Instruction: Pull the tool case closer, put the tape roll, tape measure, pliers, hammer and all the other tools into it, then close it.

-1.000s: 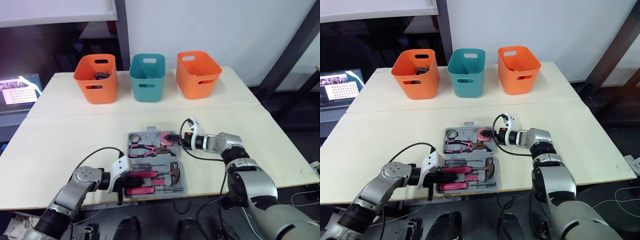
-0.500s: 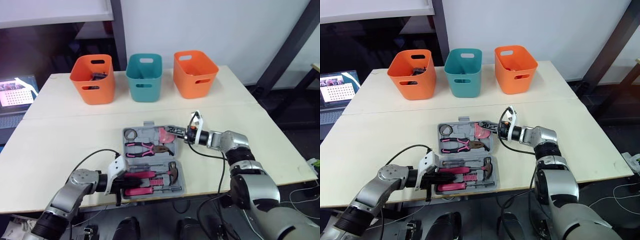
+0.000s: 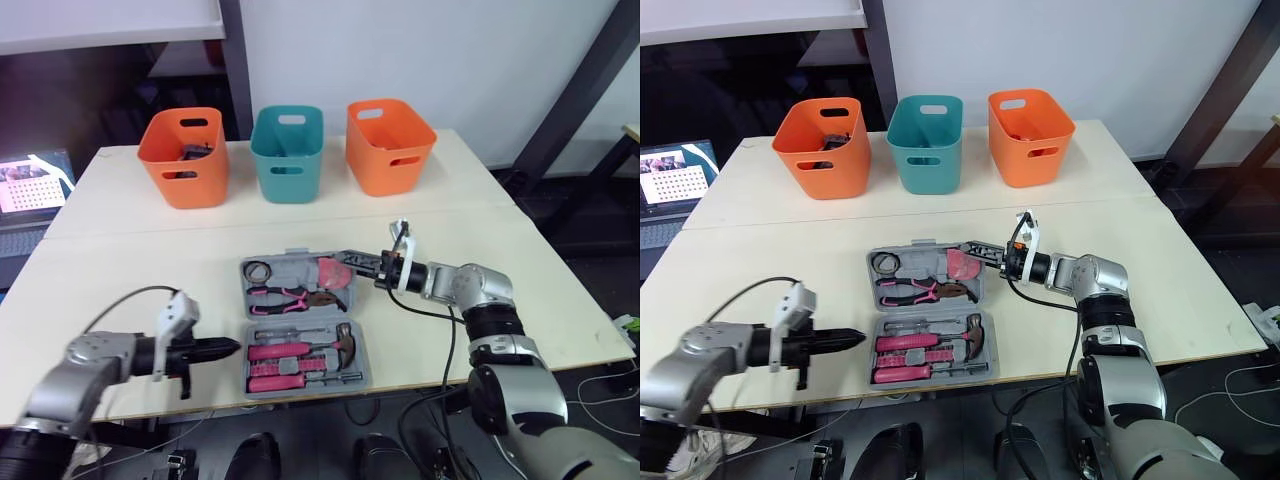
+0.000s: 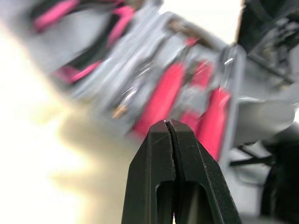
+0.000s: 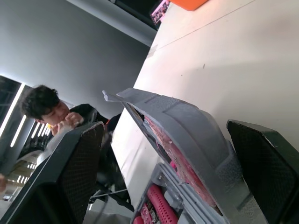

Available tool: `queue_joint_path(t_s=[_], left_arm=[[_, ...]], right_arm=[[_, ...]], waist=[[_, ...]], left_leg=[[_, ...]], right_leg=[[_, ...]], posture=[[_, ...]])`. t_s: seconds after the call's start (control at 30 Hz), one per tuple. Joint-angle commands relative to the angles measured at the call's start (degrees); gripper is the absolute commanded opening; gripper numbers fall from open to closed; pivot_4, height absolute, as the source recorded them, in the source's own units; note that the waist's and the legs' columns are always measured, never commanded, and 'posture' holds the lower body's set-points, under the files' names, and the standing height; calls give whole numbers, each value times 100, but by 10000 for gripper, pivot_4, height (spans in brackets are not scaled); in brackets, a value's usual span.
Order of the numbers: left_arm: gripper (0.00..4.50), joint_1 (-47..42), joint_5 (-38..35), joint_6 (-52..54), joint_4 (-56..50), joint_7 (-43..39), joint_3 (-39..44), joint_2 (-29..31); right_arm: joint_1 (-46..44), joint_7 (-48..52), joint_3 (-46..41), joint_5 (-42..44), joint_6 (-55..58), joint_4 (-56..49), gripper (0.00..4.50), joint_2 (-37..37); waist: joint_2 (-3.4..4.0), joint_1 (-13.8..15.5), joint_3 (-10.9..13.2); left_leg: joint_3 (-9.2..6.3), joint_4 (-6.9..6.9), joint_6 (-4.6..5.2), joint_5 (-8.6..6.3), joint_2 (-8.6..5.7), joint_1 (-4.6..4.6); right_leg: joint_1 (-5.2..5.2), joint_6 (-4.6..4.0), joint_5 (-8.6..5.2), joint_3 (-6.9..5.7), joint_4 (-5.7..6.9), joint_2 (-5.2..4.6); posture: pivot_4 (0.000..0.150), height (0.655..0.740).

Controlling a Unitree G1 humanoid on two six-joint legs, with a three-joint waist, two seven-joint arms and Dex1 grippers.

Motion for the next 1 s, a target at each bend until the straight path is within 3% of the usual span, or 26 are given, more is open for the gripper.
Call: queue_joint_path(t_s=[0.03, 0.33, 0.5, 0.63, 1.0], left_arm=[[0, 17, -185, -64, 395, -453, 548, 447], [0, -183, -25, -696, 935, -541, 835, 429], [0, -290, 112, -1073, 890, -485, 746, 322], [0, -440, 303, -1306, 765, -298, 701, 285], [0, -974, 571, -1465, 1055, -26, 665, 422]], right_arm=[[219, 269, 196, 391, 297, -994, 44510, -107], [1856, 557, 705, 1044, 481, -4260, 44510, -1107], [2461, 129, 113, 1154, 26, -5336, 44510, -1589], [3307, -48, -313, 771, -917, -6257, 44510, -2049], [5375, -519, -1522, -271, -2730, -6730, 44510, -2643]], waist=[[0, 8, 0], [1, 187, 1], [-1, 195, 1], [-5, 226, 2], [-11, 327, 3]], left_leg=[[0, -2, 0, 0, 0, -2], [5, -6, -3, -2, 0, -6], [10, 1, -5, -3, 0, -6], [13, -4, -5, -3, -1, -8], [15, 7, -4, -3, -1, -4]], right_leg=[[-2, 0, 0, 0, -1, 0], [-8, -11, -6, -2, -14, -6], [-12, -14, -7, -1, -28, -14], [-4, -14, -8, -1, -30, -16], [-3, -13, -9, -1, -33, -17]], posture=[[1500, 7400], [1500, 7400], [1500, 7400], [1500, 7400], [1500, 7400]])
